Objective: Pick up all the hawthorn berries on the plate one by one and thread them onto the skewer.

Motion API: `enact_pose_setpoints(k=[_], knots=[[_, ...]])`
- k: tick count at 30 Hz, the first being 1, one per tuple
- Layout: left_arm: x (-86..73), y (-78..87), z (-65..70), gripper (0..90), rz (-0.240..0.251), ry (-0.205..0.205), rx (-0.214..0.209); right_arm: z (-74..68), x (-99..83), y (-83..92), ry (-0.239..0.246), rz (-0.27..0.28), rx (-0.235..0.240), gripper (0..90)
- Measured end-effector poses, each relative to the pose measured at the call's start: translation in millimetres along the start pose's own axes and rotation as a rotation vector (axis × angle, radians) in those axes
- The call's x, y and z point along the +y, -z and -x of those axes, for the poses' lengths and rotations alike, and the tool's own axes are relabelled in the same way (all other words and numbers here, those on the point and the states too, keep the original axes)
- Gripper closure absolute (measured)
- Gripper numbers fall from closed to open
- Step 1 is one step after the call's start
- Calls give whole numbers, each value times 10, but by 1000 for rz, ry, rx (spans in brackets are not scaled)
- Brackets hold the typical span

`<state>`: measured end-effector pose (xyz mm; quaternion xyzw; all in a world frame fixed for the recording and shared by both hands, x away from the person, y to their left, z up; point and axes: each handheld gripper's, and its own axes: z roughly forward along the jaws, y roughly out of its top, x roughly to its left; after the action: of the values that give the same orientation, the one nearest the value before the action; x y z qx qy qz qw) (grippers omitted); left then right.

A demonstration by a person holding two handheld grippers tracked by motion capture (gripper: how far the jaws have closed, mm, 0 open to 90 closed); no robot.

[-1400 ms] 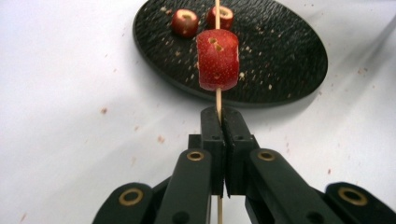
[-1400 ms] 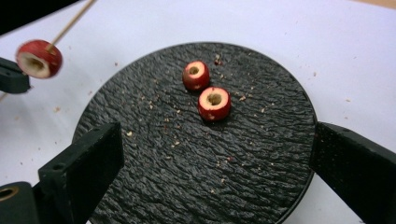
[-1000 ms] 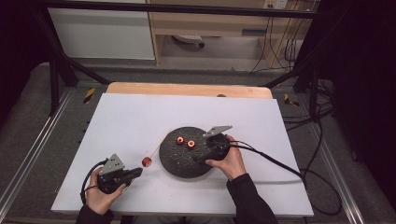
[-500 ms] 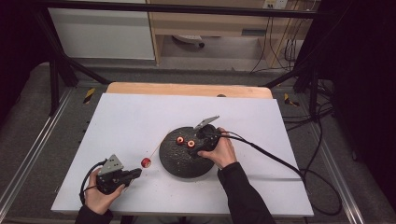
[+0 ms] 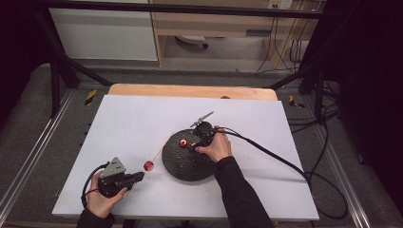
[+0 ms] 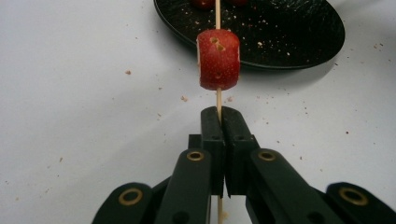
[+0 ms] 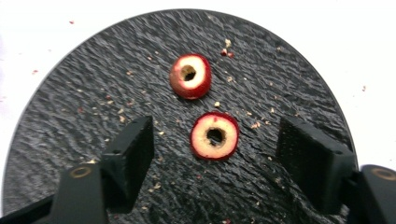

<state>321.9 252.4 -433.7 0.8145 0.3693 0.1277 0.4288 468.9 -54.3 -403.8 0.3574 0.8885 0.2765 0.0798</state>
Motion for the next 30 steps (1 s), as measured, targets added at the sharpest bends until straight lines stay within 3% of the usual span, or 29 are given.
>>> enact_pose_setpoints(k=[8,21,30], knots=[[3,2,-4,879,0,3,-1,44,28,-89,-10,-37,10,440],[6,0,5,879,-2,-1,-4,92,70,-121,-68,-88,44,609],[10,14,-8,879,4,3,-2,117,88,-125,-100,-105,58,622]])
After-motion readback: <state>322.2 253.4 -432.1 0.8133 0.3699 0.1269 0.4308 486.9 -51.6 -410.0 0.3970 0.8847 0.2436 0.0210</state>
